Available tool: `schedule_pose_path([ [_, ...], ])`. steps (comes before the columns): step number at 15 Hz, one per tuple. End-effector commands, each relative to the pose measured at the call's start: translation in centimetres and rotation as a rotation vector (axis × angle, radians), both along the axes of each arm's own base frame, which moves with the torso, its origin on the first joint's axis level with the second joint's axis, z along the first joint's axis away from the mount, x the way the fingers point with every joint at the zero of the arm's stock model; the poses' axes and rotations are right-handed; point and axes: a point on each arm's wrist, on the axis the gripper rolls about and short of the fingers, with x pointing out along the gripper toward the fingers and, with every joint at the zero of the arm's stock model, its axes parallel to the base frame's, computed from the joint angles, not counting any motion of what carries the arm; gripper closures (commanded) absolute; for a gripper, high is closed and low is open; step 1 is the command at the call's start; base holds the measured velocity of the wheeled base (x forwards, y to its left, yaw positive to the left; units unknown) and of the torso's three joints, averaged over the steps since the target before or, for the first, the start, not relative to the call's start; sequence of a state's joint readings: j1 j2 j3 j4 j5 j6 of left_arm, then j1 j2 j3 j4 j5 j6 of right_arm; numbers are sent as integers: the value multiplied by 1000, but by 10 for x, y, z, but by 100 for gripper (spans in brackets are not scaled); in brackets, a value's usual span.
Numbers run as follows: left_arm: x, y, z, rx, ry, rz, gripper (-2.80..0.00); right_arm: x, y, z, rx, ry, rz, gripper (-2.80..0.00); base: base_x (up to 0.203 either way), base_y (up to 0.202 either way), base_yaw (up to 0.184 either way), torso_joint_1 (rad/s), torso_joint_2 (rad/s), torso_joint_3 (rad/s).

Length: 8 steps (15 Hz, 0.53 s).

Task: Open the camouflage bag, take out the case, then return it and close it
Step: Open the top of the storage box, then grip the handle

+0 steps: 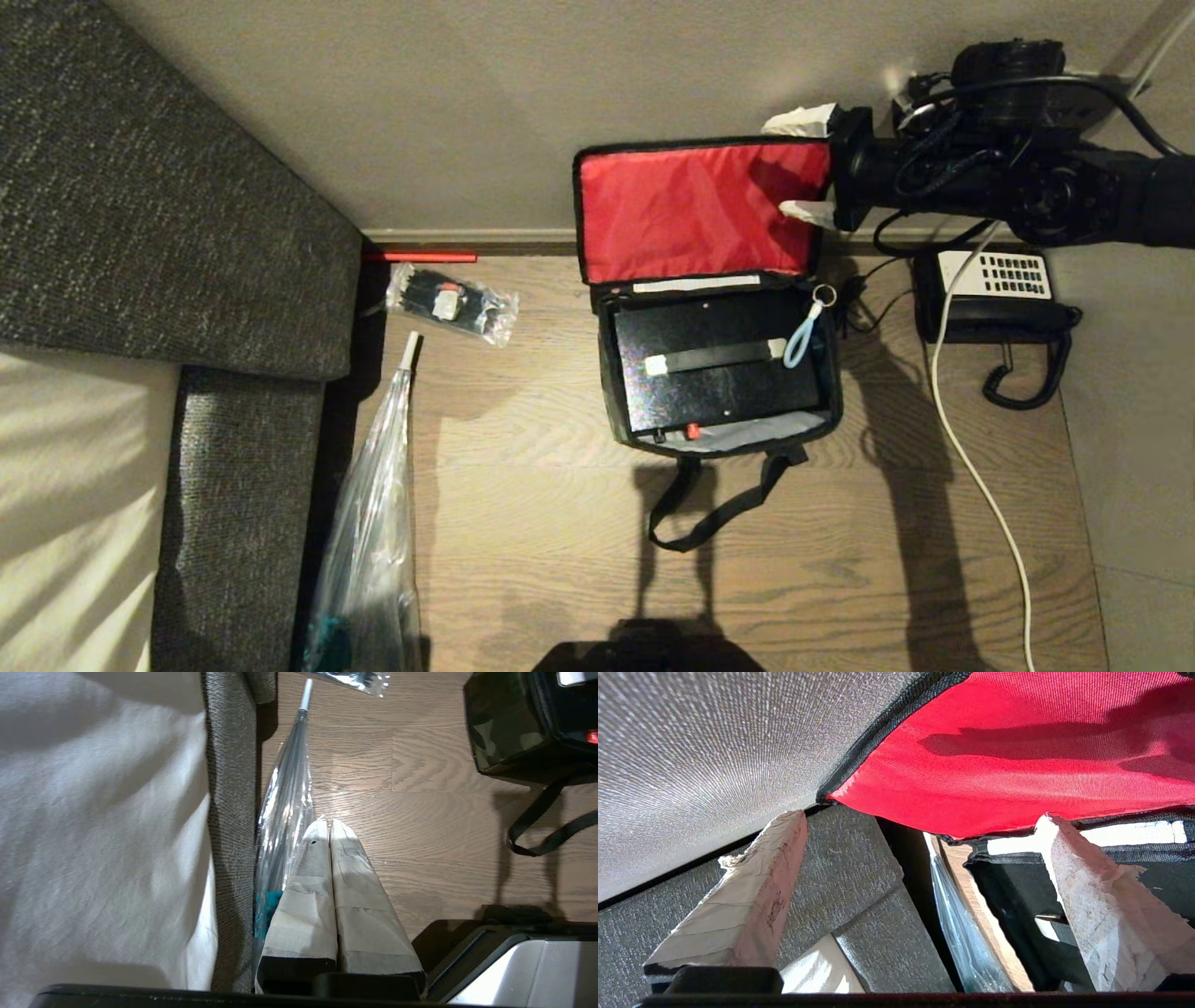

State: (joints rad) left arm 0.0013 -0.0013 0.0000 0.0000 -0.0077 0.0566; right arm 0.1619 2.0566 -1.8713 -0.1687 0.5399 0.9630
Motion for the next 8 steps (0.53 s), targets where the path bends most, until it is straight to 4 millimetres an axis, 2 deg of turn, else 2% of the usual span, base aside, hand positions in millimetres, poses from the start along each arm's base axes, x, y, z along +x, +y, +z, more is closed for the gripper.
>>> schedule_pose_path([
  [1, 0, 0, 0, 0, 3, 0, 0, -1, 4, -1, -2, 2, 7, -265, 0, 0, 0, 0, 0, 0],
  [2, 0, 0, 0, 0, 3, 0, 0, -2, 4, 0, -3, 1, 10, 0, 0, 0, 0, 0, 0, 0],
  [4, 0, 0, 0, 0, 3, 0, 0, -5, 4, 0, -29, -11, 33, 0, 0, 0, 0, 0, 0, 0],
  [8, 0, 0, 0, 0, 3, 0, 0, -17, 3, -17, -207, 9, 69, 0, 0, 0, 0, 0, 0, 0],
])
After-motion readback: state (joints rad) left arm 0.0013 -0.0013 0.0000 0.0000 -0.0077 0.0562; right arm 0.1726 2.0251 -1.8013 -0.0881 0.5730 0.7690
